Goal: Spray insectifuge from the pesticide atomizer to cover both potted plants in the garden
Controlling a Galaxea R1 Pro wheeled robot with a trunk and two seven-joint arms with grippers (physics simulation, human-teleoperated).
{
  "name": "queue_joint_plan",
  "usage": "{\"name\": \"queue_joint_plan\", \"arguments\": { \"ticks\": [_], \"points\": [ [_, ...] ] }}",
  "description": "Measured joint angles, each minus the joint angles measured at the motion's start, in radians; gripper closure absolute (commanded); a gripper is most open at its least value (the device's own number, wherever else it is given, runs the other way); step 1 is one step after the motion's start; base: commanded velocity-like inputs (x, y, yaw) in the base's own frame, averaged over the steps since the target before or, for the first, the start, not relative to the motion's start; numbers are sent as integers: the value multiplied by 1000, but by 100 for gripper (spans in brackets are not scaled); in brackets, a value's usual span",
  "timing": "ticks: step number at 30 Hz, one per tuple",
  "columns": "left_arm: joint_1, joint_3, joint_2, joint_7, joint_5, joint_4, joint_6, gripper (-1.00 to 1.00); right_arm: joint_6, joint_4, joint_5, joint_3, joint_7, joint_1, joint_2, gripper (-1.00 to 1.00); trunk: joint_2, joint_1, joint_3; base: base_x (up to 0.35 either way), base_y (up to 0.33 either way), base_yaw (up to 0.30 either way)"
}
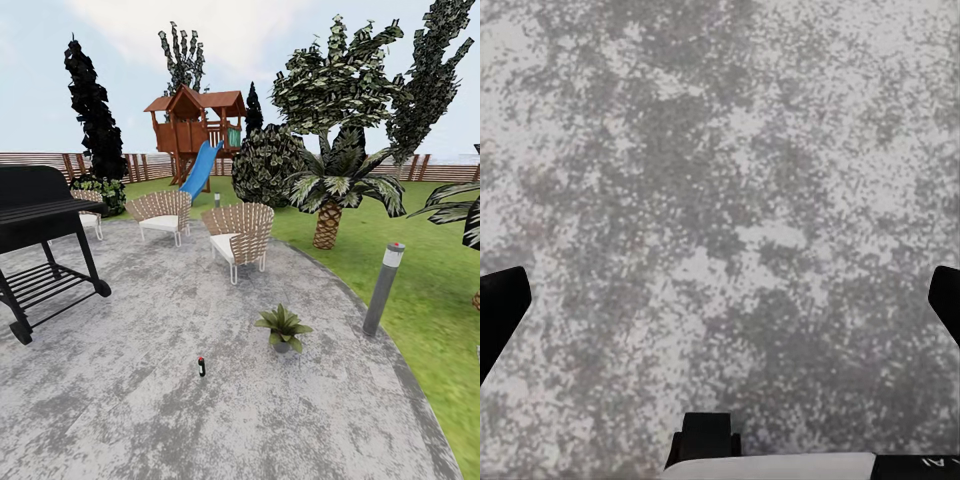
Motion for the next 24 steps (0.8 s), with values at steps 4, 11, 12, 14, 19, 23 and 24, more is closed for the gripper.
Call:
{"name": "queue_joint_plan", "arguments": {
  "ticks": [4, 11, 12, 14, 19, 23, 24],
  "points": [
    [0, 2, 0, 0, 0, 0, 0, -100, 0, 0, 0, 1, 2, 0, 1, -100, 0, 0, 0, 0, 148, 0],
    [0, 4, 2, -1, 0, 0, 0, -100, 0, -3, 0, 1, 1, 0, -2, -100, 0, 0, 0, 79, 280, 0],
    [0, 4, 2, -1, 0, 0, 0, -100, 0, -4, 0, 1, 1, 0, -3, -100, 0, 0, 0, 190, 297, 0],
    [0, 4, 3, -2, 0, 0, 0, -100, 0, -4, 0, 1, 1, 0, -3, -100, 0, 0, 0, 199, 297, 0],
    [0, 4, 2, -4, 0, 0, 0, -100, 0, -5, 0, 0, 0, 0, -4, -100, 0, 0, 0, 220, 279, 0],
    [-4, -2, 1, -4, -2, -14, 0, -100, -4, -32, -1, -1, 0, -1, -8, -100, 0, 0, 0, 237, 256, 0],
    [-17, -6, -1, -6, -9, -50, -2, -100, -5, -99, 0, -1, 0, -3, -10, -100, 0, 0, 0, 239, 253, 0]
  ]
}}
